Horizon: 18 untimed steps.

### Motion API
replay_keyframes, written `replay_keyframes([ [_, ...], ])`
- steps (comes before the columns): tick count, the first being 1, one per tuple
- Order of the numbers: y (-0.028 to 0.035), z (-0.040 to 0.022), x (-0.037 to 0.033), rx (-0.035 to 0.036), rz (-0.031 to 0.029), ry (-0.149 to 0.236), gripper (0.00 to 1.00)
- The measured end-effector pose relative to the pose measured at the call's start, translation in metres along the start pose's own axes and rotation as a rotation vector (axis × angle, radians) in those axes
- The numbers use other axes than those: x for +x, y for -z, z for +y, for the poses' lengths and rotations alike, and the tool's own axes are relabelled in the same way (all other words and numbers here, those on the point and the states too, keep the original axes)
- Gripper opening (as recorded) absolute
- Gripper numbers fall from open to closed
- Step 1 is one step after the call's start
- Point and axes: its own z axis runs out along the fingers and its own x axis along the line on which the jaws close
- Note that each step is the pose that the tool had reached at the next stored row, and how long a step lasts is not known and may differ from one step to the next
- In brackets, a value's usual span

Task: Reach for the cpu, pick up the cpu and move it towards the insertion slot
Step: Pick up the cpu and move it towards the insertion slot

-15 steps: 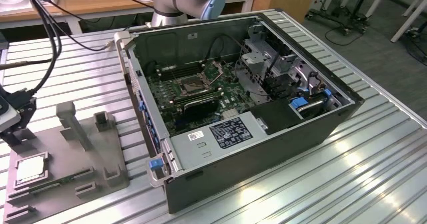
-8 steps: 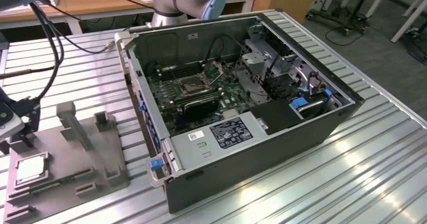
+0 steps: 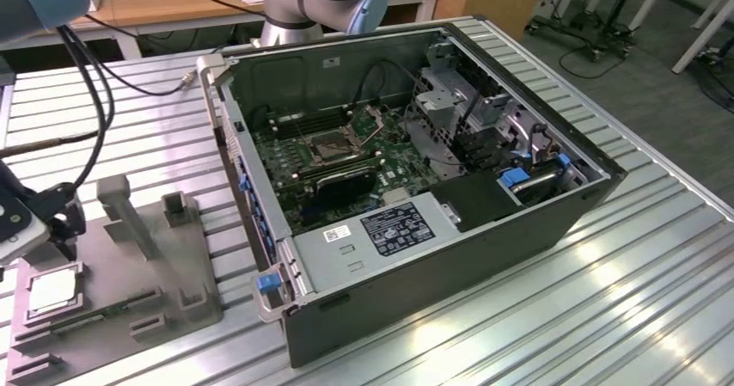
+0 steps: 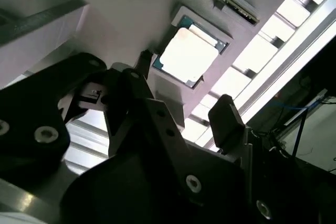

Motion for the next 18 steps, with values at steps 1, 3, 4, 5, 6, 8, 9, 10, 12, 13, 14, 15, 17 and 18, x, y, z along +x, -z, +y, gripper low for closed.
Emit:
replay_keyframes([
  [1,-0.0017,-0.0004,0.0005,0.0000,0.0000,0.000,0.71],
  [3,-0.0052,-0.0009,0.0015,-0.0001,-0.0001,-0.001,0.71],
  [4,-0.0065,-0.0009,0.0019,-0.0002,-0.0002,-0.002,0.71],
  [5,-0.0077,-0.0010,0.0022,-0.0008,-0.0002,-0.003,0.71],
  [6,-0.0088,-0.0011,0.0025,-0.0014,-0.0002,-0.003,0.71],
  [8,-0.0119,-0.0013,0.0033,-0.0017,-0.0002,-0.005,0.71],
  [9,-0.0136,-0.0015,0.0035,-0.0018,-0.0004,-0.005,0.71],
  [10,-0.0154,-0.0017,0.0036,-0.0018,-0.0005,-0.007,0.71],
  [12,-0.0188,-0.0027,0.0036,-0.0017,-0.0004,-0.011,0.71],
  [13,-0.0206,-0.0032,0.0036,-0.0018,-0.0006,-0.014,0.71],
  [14,-0.0224,-0.0036,0.0036,-0.0019,-0.0009,-0.018,0.71],
  [15,-0.0244,-0.0038,0.0036,-0.0020,-0.0011,-0.024,0.71],
  [17,-0.0280,-0.0041,0.0035,-0.0021,-0.0016,-0.038,0.71],
  [18,-0.0297,-0.0041,0.0035,-0.0021,-0.0018,-0.044,0.71],
])
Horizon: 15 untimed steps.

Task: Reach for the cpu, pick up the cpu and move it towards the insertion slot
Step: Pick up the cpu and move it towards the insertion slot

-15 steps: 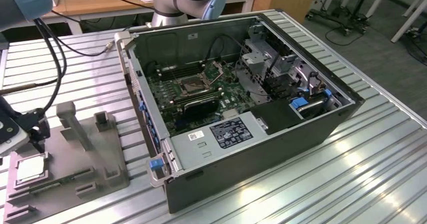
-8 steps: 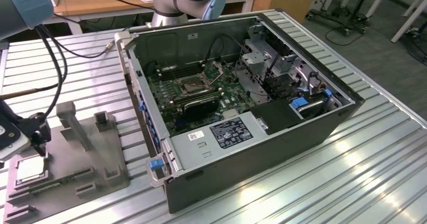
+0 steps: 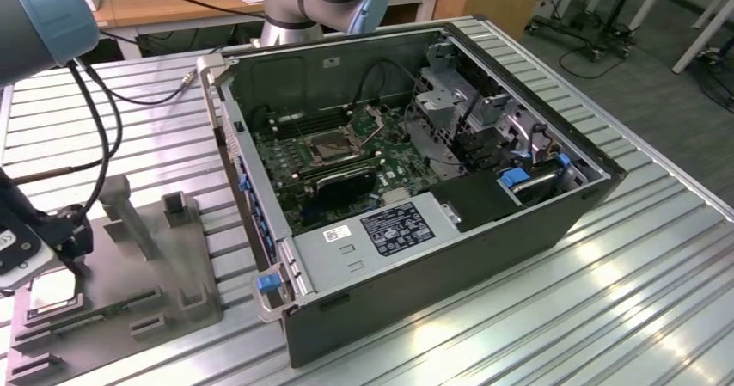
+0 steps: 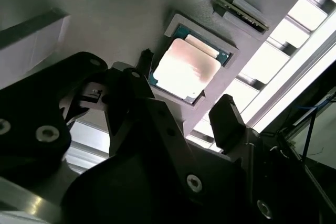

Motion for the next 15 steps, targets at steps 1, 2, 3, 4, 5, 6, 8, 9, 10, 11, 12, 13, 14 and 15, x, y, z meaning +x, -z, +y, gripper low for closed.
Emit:
replay_keyframes([
  [1,-0.0018,-0.0001,0.0000,-0.0001,-0.0002,-0.005,0.71],
  [2,-0.0036,-0.0003,-0.0001,-0.0002,-0.0004,-0.009,0.71],
  [3,-0.0054,-0.0009,-0.0001,-0.0001,-0.0004,-0.011,0.71],
  [4,-0.0070,-0.0018,-0.0001,0.0001,-0.0002,-0.011,0.71],
  [5,-0.0090,-0.0023,-0.0001,-0.0001,-0.0005,-0.011,0.71],
  [6,-0.0108,-0.0025,0.0000,-0.0002,-0.0005,-0.011,0.71],
  [8,-0.0134,-0.0030,0.0000,-0.0011,-0.0004,-0.011,0.71],
  [9,-0.0145,-0.0033,-0.0001,-0.0031,-0.0003,-0.011,0.71],
  [10,-0.0157,-0.0037,-0.0001,-0.0047,-0.0003,-0.011,0.71],
  [11,-0.0172,-0.0042,0.0000,-0.0052,-0.0004,-0.011,0.71],
  [12,-0.0185,-0.0048,0.0001,-0.0058,-0.0002,-0.011,0.71],
  [13,-0.0197,-0.0055,0.0003,-0.0067,-0.0002,-0.011,0.71],
  [14,-0.0212,-0.0060,0.0003,-0.0073,-0.0004,-0.011,0.71],
  [15,-0.0224,-0.0062,0.0003,-0.0077,-0.0003,-0.011,0.71],
])
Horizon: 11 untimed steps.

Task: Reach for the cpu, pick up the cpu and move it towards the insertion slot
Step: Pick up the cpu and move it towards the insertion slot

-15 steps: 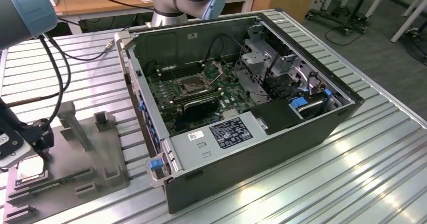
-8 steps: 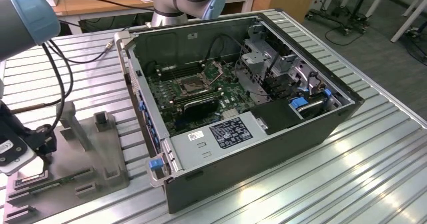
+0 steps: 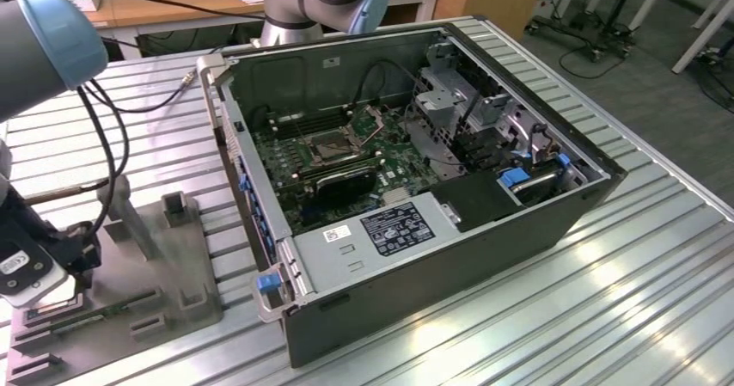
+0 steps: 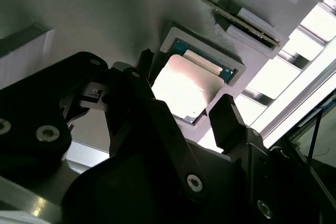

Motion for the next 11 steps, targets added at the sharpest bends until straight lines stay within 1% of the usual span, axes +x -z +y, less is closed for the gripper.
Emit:
replay_keyframes([
  [2,-0.0012,-0.0003,0.0000,-0.0002,0.0000,0.000,0.71],
  [6,-0.0017,-0.0005,0.0000,-0.0001,0.0001,0.000,0.69],
  [7,-0.0018,-0.0005,-0.0001,-0.0002,0.0001,0.000,0.63],
  [8,-0.0018,-0.0006,0.0000,-0.0001,0.0003,0.000,0.63],
  [9,-0.0019,-0.0006,0.0000,-0.0001,0.0003,0.000,0.56],
  [11,-0.0021,-0.0006,-0.0001,0.0000,0.0002,0.000,0.55],
])
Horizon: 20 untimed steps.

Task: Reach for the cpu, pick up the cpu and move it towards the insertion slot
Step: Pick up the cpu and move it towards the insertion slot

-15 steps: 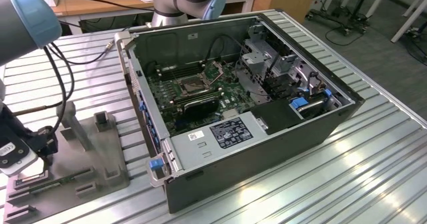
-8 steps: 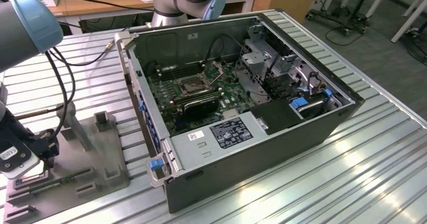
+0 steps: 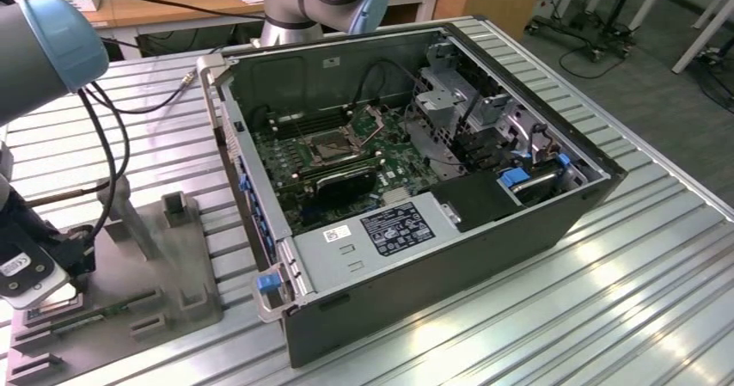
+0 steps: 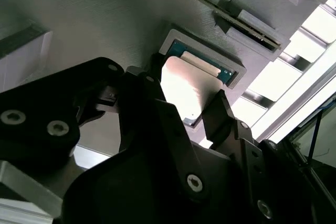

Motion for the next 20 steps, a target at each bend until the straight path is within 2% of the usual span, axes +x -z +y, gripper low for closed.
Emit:
replay_keyframes([
  [6,0.0031,0.0001,0.0000,0.0005,-0.0002,0.000,0.55],
  [20,0.0039,0.0002,-0.0001,0.0005,-0.0002,0.000,0.55],
])
